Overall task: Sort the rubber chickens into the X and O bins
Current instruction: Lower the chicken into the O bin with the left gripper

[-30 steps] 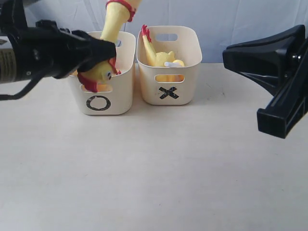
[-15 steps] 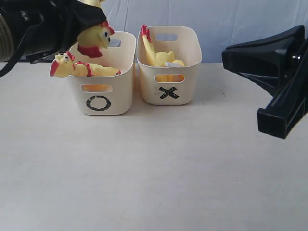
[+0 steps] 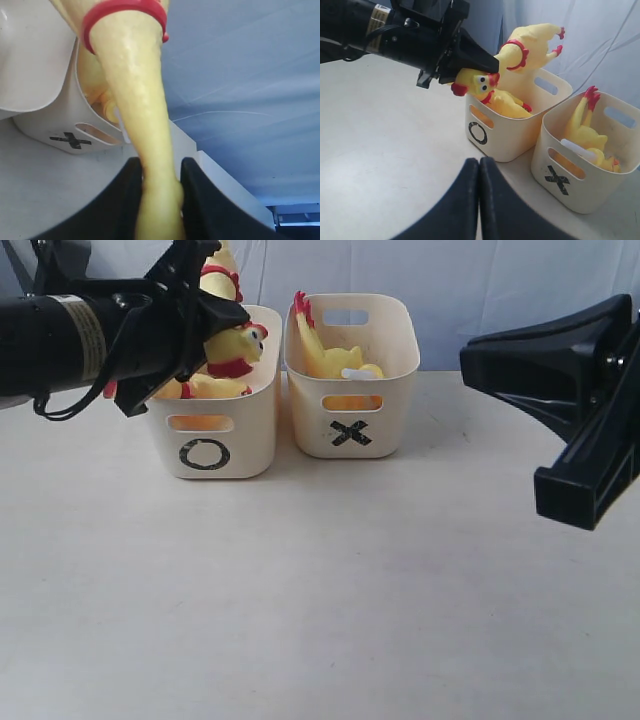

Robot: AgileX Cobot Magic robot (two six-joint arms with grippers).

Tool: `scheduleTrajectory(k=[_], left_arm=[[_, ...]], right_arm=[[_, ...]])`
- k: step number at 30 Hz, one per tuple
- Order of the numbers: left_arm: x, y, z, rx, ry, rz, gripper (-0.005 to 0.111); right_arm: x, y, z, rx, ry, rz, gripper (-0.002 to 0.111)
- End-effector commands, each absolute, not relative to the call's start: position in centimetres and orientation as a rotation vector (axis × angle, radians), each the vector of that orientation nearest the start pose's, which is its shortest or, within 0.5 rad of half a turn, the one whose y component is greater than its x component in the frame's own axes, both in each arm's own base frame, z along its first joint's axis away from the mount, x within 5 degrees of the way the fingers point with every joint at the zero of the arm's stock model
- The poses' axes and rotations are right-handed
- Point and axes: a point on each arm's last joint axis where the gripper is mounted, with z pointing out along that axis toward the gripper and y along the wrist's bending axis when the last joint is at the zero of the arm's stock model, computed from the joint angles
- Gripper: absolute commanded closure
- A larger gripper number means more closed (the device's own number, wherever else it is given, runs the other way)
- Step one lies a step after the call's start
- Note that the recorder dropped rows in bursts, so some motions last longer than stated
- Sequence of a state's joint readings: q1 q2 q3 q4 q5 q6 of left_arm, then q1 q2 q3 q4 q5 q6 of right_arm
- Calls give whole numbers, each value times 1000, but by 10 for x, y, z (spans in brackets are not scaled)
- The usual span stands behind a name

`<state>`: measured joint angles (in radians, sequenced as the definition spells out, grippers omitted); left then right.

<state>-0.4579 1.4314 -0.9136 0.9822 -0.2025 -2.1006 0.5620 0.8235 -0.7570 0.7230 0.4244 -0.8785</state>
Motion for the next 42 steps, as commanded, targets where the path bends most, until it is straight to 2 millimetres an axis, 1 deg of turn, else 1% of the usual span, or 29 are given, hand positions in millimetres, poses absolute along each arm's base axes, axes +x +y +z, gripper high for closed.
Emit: scheduleTrajectory(k=[1, 11, 17, 20, 25, 28, 31, 38, 42], left_arm=[[288, -159, 296, -589, 1997, -1210, 107], [294, -164, 284, -621, 2021, -1240, 107], [295, -166, 283, -617, 2023, -1254, 106], [295, -168, 281, -606, 2024, -1273, 99], [296, -167, 280, -613, 2027, -1268, 76], [296, -167, 281, -615, 2026, -1269, 67], [296, -167, 281, -615, 2026, -1269, 64], [296, -167, 281, -619, 2024, -1269, 64], [297, -164, 279, -643, 2031, -1229, 64]], right_arm=[[131, 111, 357, -865, 1677, 508, 108], [131, 111, 357, -867, 1678, 508, 108], [131, 111, 357, -867, 1678, 508, 108], [131, 111, 357, -867, 1678, 508, 108], [131, 111, 357, -867, 1678, 508, 108], [130, 111, 357, -868, 1679, 509, 108], [130, 111, 357, -868, 1679, 509, 108], [130, 111, 357, -868, 1679, 509, 108], [130, 111, 357, -871, 1681, 511, 108]])
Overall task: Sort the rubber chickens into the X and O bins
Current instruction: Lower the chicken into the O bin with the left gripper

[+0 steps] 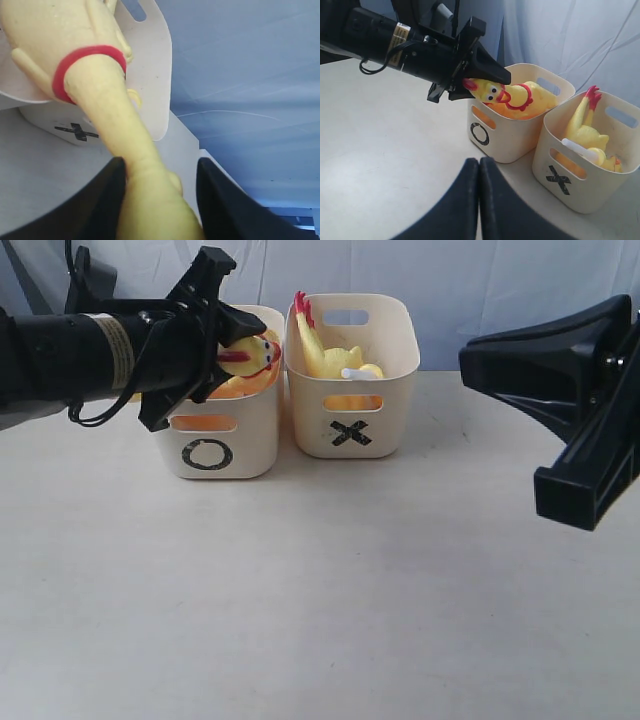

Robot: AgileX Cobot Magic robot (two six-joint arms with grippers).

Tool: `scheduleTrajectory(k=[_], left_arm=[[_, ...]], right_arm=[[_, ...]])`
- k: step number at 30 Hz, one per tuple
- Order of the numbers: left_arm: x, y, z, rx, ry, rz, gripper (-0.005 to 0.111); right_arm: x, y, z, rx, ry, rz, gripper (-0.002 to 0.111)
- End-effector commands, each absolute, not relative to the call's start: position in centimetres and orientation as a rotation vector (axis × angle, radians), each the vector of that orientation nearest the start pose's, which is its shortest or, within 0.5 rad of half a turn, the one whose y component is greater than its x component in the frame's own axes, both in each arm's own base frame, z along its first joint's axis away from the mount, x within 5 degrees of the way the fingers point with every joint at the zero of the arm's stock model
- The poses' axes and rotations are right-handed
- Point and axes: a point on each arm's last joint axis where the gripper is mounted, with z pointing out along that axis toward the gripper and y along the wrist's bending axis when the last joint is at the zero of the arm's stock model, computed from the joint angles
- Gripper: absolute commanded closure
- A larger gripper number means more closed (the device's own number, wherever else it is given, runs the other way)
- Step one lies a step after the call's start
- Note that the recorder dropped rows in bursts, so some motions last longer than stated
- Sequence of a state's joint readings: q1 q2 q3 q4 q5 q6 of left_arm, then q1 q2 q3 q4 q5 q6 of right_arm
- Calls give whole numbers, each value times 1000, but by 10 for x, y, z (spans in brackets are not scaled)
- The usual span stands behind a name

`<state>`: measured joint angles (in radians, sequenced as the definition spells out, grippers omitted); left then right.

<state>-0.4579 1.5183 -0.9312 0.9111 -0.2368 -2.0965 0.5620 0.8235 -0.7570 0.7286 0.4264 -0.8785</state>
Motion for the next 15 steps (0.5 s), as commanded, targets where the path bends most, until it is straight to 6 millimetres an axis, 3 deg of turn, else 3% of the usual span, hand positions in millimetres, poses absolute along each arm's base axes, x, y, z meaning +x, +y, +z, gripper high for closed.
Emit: scheduleTrajectory(k=[1, 7, 13, 15], left_arm=[[297, -164, 278, -650, 2033, -1217, 64], [303, -155, 279, -700, 2010, -1204, 61], [306, -149, 282, -698, 1977, -1249, 41], [307, -149, 285, -747, 1949, -1288, 40]], right_arm=[[130, 111, 357, -871, 1681, 511, 108], [130, 111, 357, -871, 1681, 511, 108], [130, 111, 357, -871, 1681, 511, 108], [130, 111, 357, -871, 1681, 511, 108]])
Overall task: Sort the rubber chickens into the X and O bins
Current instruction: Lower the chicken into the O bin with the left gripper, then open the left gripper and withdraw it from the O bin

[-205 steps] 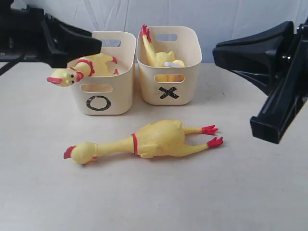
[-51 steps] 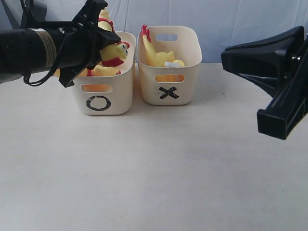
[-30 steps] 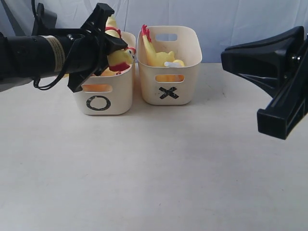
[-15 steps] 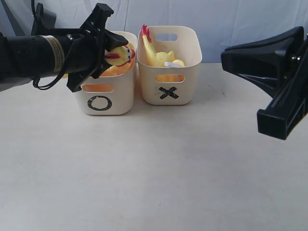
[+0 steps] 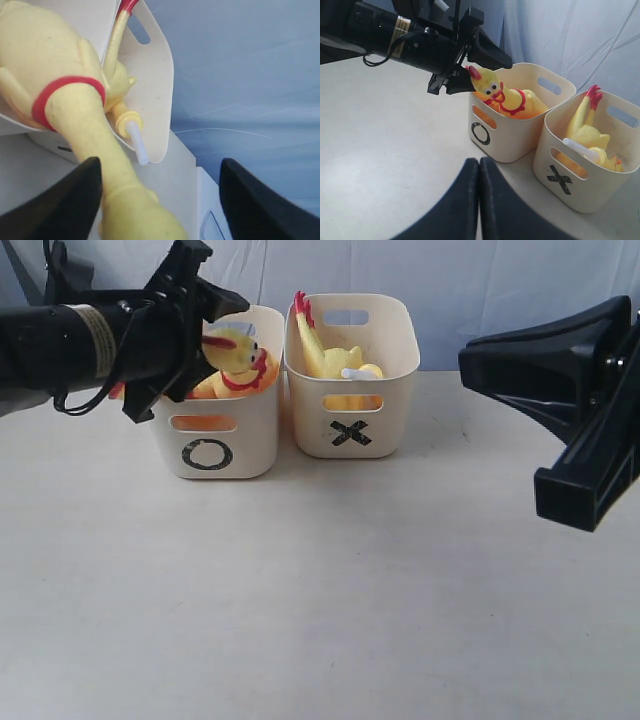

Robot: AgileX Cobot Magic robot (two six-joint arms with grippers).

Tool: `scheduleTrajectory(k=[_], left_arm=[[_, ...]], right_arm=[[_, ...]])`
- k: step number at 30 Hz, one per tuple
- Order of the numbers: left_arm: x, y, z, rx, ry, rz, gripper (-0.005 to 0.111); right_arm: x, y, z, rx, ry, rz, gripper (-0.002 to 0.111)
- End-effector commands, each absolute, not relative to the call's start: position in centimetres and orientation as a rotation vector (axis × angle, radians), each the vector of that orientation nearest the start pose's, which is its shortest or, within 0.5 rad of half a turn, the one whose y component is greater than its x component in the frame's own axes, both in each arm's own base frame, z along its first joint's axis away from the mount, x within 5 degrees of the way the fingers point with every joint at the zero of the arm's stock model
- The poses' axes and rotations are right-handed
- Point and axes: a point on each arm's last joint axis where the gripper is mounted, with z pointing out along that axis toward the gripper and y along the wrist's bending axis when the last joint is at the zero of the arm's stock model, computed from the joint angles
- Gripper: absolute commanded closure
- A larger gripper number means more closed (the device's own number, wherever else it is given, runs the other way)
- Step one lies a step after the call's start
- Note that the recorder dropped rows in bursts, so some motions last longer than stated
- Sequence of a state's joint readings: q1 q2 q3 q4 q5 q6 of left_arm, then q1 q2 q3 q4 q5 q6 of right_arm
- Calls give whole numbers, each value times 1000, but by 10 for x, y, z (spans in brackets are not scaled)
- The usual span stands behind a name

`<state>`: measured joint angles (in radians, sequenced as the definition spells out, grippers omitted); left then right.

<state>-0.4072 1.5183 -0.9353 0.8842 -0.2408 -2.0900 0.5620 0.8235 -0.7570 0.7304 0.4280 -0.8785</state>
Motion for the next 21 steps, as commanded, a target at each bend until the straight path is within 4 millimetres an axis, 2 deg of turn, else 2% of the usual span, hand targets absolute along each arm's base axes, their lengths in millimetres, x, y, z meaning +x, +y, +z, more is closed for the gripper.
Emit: scheduleTrajectory(k=[1, 4, 9, 13, 14, 16, 17, 18, 19, 21], left_arm=[[308, -150, 287, -744, 1941, -1299, 40], [309, -152, 297, -706, 1911, -1338, 40], [310, -154, 325, -503, 1840, -1295, 40], [301, -149, 352, -178, 1757, -1079, 41], [296, -145, 361, -78, 1724, -986, 47], [287, -138, 372, -7, 1700, -883, 67], [281, -134, 378, 28, 1698, -812, 82], [277, -130, 382, 55, 1690, -768, 91], [270, -126, 389, 110, 1672, -688, 105], [257, -119, 402, 199, 1621, -592, 106]], right_arm=[[130, 111, 357, -871, 1681, 511, 108], [130, 111, 357, -871, 1681, 511, 108], [130, 111, 356, -876, 1684, 513, 108], [130, 111, 356, -877, 1685, 514, 108], [130, 111, 356, -879, 1686, 515, 108], [130, 111, 356, -880, 1685, 513, 108], [130, 111, 356, -881, 1685, 511, 108], [130, 111, 356, -878, 1683, 509, 108], [131, 110, 357, -864, 1675, 502, 108], [133, 109, 360, -832, 1655, 484, 108]])
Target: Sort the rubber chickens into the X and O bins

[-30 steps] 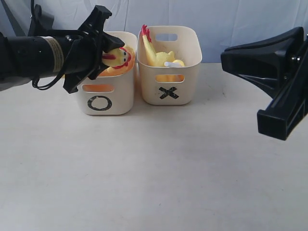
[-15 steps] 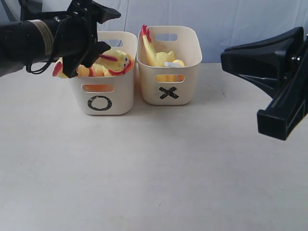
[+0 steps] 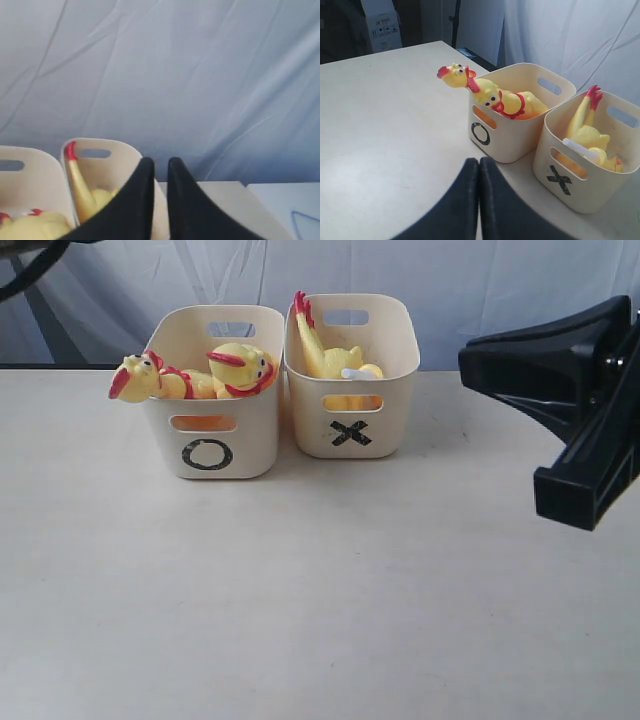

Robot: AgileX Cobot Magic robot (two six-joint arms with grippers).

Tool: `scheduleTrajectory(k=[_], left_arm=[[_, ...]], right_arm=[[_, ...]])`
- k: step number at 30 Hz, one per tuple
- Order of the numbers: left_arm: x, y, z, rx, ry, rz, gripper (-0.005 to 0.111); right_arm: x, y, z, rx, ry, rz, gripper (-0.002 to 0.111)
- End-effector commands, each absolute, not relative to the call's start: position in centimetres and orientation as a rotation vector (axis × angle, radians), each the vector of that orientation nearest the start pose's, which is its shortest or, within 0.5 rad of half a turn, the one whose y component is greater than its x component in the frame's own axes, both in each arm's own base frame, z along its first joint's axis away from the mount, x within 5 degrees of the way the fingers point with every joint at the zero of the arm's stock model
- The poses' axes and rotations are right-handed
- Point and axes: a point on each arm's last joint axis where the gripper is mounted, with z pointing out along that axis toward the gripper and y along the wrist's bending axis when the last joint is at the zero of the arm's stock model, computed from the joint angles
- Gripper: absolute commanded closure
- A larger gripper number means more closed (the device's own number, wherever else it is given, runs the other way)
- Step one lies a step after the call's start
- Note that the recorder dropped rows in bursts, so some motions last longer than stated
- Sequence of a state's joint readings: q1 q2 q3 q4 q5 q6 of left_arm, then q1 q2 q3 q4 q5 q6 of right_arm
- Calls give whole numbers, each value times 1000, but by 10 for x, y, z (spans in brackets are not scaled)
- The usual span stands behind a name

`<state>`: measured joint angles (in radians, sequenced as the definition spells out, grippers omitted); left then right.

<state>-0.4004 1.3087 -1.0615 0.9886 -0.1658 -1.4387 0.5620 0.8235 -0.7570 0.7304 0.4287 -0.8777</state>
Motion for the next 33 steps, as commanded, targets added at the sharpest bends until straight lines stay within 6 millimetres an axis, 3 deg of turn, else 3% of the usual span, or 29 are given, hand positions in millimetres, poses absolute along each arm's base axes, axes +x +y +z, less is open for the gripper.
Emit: scheduleTrajectory(k=[1, 4, 7, 15, 22, 33], left_arm=[[250, -116, 409, 225, 1592, -571, 106], [218, -103, 418, 288, 1526, -516, 106], [178, -85, 403, 336, 1499, -452, 106], [132, -66, 397, 339, 1417, -434, 106], [117, -60, 405, 337, 1356, -444, 106], [116, -60, 406, 338, 1351, -445, 106]], right_arm=[[134, 109, 361, -817, 1645, 475, 108], [138, 106, 363, -805, 1605, 406, 108], [133, 93, 346, -711, 1567, 334, 108], [119, 79, 329, -528, 1581, 412, 108], [119, 79, 329, -526, 1584, 420, 108], [119, 79, 329, -532, 1587, 424, 108]])
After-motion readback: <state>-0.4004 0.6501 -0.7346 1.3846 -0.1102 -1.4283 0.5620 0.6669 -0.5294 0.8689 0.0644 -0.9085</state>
